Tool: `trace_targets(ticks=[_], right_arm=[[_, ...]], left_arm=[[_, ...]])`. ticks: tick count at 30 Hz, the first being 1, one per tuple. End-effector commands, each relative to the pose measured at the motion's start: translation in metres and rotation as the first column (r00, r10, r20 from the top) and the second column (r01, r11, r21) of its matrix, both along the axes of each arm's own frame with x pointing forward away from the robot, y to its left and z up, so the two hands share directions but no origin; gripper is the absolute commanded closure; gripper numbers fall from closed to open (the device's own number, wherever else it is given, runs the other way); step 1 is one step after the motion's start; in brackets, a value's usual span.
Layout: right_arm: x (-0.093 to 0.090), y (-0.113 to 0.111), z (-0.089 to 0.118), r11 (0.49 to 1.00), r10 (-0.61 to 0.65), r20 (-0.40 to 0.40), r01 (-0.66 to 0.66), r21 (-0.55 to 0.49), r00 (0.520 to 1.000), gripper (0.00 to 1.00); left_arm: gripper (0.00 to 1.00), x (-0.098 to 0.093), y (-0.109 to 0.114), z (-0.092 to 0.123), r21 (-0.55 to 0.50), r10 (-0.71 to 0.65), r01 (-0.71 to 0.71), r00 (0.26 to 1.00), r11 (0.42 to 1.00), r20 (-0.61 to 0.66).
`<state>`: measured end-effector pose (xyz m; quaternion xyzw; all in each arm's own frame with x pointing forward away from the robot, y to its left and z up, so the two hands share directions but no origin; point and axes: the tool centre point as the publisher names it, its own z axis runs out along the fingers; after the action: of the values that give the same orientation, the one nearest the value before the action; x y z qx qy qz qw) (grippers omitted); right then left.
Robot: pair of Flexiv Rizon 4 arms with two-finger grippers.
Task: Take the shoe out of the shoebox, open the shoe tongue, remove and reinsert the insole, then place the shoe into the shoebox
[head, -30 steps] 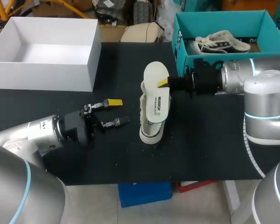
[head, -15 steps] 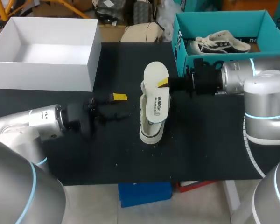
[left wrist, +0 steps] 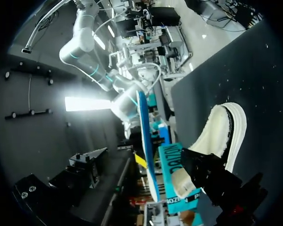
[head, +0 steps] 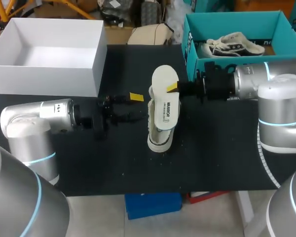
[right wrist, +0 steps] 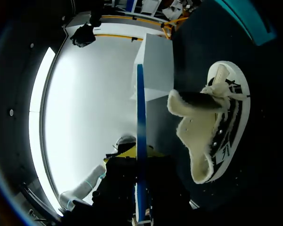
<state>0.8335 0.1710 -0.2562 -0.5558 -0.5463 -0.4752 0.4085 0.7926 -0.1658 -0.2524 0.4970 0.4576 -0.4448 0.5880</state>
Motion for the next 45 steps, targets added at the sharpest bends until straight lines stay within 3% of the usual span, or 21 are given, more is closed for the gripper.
trace_targets(ticks=[1, 13, 19, 20, 21, 28, 39, 40, 42, 44, 45], right_arm=[[0.0, 0.001, 0.0, 1.0, -0.001, -0.001, 0.001, -0.001, 1.0, 1.0], [0.0, 0.001, 0.0, 1.0, -0.001, -0.001, 0.001, -0.001, 1.0, 1.0], [0.0, 0.001, 0.0, 1.0, -0.001, -0.001, 0.001, -0.001, 1.0, 1.0], [0.0, 0.001, 0.0, 1.0, -0.001, -0.001, 0.001, -0.001, 1.0, 1.0], [0.0, 0.001, 0.0, 1.0, -0.001, -0.001, 0.001, -0.001, 1.0, 1.0], [0.0, 0.001, 0.0, 1.0, -0.001, -0.001, 0.001, -0.001, 1.0, 1.0], [0.0, 0.001, 0.0, 1.0, -0.001, -0.001, 0.001, -0.001, 1.0, 1.0], [0.0, 0.001, 0.0, 1.0, -0.001, -0.001, 0.001, -0.001, 1.0, 1.0], [0.0, 0.001, 0.0, 1.0, -0.001, -0.001, 0.001, -0.001, 1.0, 1.0], [0.0, 0.001, 0.0, 1.0, -0.001, -0.001, 0.001, -0.001, 1.0, 1.0], [0.0, 0.001, 0.0, 1.0, -0.001, -0.001, 0.001, -0.001, 1.0, 0.8]], left_arm=[[0.07, 0.01, -0.013, -0.003, 0.001, -0.02, 0.02, 1.0, 1.0, 0.004], [0.18, 0.023, -0.043, -0.002, 0.042, -0.061, 0.06, 0.998, 0.997, 0.012], [0.35, 0.024, -0.054, -0.001, 0.034, -0.061, 0.06, 0.998, 0.998, 0.016], [0.39, 0.025, -0.056, -0.002, 0.032, -0.061, 0.06, 0.998, 0.998, 0.015], [0.5, 0.025, -0.057, -0.002, 0.031, -0.061, 0.06, 0.998, 0.998, 0.014], [0.63, 0.026, -0.064, -0.003, 0.031, -0.059, 0.059, 0.998, 0.998, 0.01], [0.72, 0.031, -0.072, -0.002, 0.03, -0.063, 0.062, 0.998, 0.998, 0.009], [0.76, 0.031, -0.072, -0.002, 0.03, -0.063, 0.062, 0.998, 0.998, 0.009], [1.0, 0.032, -0.074, -0.002, 0.029, -0.062, 0.062, 0.998, 0.998, 0.011], [1.0, 0.032, -0.075, -0.001, 0.027, -0.061, 0.061, 0.998, 0.998, 0.013], [1.0, 0.032, -0.075, -0.001, 0.027, -0.061, 0.06, 0.998, 0.998, 0.014]])
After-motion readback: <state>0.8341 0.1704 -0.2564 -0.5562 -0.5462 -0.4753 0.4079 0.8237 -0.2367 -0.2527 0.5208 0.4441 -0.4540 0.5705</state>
